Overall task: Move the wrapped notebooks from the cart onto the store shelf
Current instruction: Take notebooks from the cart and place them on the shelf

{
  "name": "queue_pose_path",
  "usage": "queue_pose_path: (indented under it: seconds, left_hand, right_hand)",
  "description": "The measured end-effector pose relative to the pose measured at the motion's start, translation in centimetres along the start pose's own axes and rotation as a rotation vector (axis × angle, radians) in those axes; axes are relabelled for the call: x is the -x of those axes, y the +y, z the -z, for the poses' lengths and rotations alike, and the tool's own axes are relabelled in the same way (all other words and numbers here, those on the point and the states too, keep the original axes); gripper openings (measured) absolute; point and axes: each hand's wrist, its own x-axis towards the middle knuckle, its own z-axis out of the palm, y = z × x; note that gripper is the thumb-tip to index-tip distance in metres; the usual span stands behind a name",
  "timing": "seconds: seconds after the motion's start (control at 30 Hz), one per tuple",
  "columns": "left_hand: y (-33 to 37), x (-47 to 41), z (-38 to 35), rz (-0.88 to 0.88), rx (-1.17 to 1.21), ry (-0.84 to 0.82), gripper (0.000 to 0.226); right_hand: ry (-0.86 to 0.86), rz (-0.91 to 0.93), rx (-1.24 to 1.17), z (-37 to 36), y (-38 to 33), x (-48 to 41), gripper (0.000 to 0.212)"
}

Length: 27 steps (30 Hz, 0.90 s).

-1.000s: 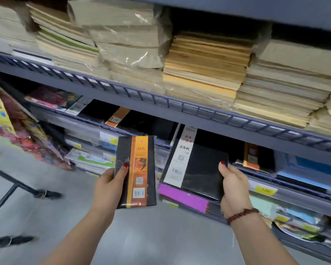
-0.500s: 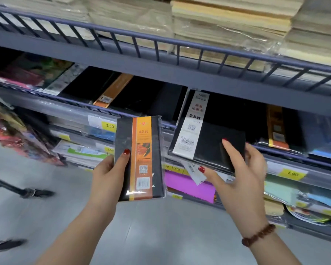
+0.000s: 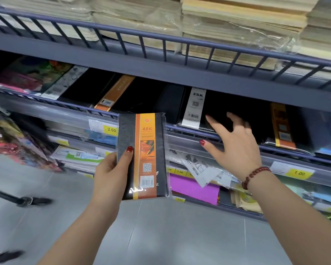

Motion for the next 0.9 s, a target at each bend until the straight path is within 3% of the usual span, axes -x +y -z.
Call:
queue_pose_path:
  seconds: [0.33,0.63,0.77,0.9]
  left_hand:
    - [-1.0,0.6,-0.1,-0.002,0.019,-0.011,0.027]
    - [-0.3,1.7,-2.0,-0.072,0.027,-0.033,0.026]
    - [0.3,2.2,-3.8,-0.079,0.035,-0.065,0.034]
    - [0.7,3.1,-6.6,-0.086,0.003,-0.111,0.032]
  right_hand:
    - [0.137,0.063,-0.028,-1.7,0.4,1.0,0.053]
    - [0.065,0.053,-0.153,-0.8,0.7,1.8,0.053]
    - [0.09,0.029,-0.426,0.9,0.4,3.5,0.039]
    - [-0.141,-0.154,-1.108,2.6,-1.3,6.8,0.037]
